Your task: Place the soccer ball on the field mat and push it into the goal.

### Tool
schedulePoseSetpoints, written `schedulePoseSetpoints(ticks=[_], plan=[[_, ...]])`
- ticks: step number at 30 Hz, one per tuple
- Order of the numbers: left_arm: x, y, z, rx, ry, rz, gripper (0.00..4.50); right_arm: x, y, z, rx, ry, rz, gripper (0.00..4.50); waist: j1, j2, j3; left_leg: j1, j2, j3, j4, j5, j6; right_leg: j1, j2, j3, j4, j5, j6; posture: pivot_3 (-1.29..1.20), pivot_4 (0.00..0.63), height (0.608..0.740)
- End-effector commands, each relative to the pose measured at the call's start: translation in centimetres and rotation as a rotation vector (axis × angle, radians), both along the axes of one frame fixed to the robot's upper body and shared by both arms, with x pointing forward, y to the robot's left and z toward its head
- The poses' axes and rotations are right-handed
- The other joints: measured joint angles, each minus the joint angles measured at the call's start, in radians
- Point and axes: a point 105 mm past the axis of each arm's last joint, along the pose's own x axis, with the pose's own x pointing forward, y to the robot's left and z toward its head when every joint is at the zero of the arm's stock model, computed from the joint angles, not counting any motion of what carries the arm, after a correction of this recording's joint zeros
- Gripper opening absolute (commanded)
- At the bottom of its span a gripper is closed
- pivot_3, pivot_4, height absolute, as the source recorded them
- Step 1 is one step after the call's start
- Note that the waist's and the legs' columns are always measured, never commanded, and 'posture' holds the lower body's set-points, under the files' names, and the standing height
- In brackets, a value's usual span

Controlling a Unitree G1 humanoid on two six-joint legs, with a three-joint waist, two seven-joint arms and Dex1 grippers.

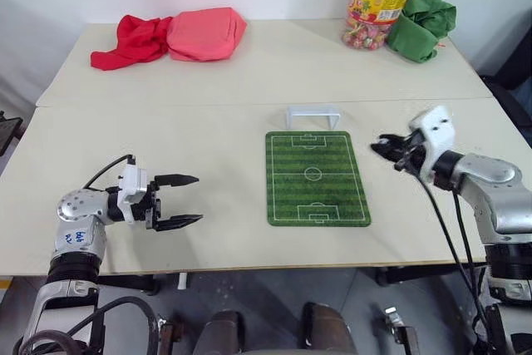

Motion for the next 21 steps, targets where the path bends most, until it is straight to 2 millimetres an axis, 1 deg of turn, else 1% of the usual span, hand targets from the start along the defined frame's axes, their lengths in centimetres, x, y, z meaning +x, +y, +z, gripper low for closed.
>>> schedulePoseSetpoints(ticks=[1,2,4,9,13,16,21], plan=[[-0.9,-0.6,0.3,0.008,-0.029,-0.126,4.5,-2.4,3.8,-0.2,-0.04,0.071,0.204,0.85,0.001,-0.001,0.0,0.0,0.0,0.0,0.0,0.0,0.0,0.0,0.0,0.0,0.0,0.0,0.0,0.0,0.15,0.74],[-0.8,-0.7,0.4,0.004,-0.039,-0.131,4.5,-3.1,5.0,-0.4,-0.042,0.1,0.269,0.85,0.001,-0.001,0.001,0.0,0.0,0.0,0.0,0.0,0.0,0.0,0.0,0.0,0.0,0.0,0.0,0.0,0.15,0.74],[-0.8,-1.0,0.4,-0.001,-0.052,-0.139,4.5,-4.2,6.4,-0.8,-0.074,0.111,0.36,0.85,0.002,-0.001,0.001,0.0,0.0,0.0,0.001,0.0,0.0,0.0,0.0,0.0,0.0,0.0,0.0,0.0,0.15,0.74],[-1.4,-1.5,-0.2,-0.01,-0.057,-0.165,4.5,-4.9,7.7,-1.9,-0.133,0.114,0.468,0.85,0.004,-0.003,0.001,-0.001,0.0,0.0,0.002,0.0,0.0,0.0,0.0,0.0,0.0,0.0,0.0,0.0,0.15,0.74],[-2.0,-1.5,-0.6,-0.024,-0.06,-0.167,4.5,-4.8,7.0,-2.7,-0.161,0.134,0.485,0.85,0.002,-0.003,0.002,-0.001,0.0,0.0,0.001,0.0,0.0,0.0,0.0,0.0,0.0,0.0,0.0,0.0,0.15,0.74],[-2.5,-1.3,-1.4,-0.014,-0.041,-0.162,4.5,-4.4,6.2,-3.6,-0.166,0.158,0.49,0.85,0.002,-0.003,0.002,-0.001,0.0,0.0,0.002,0.0,0.0,0.0,0.0,0.0,0.0,0.0,0.0,0.0,0.15,0.74],[-2.4,-1.4,-1.2,-0.028,-0.051,-0.15,4.5,-4.4,5.3,-4.7,-0.178,0.178,0.511,0.85,0.002,-0.003,0.002,-0.001,0.0,0.0,0.002,0.0,0.0,0.0,0.0,0.0,0.0,0.0,0.0,0.0,0.15,0.74]])
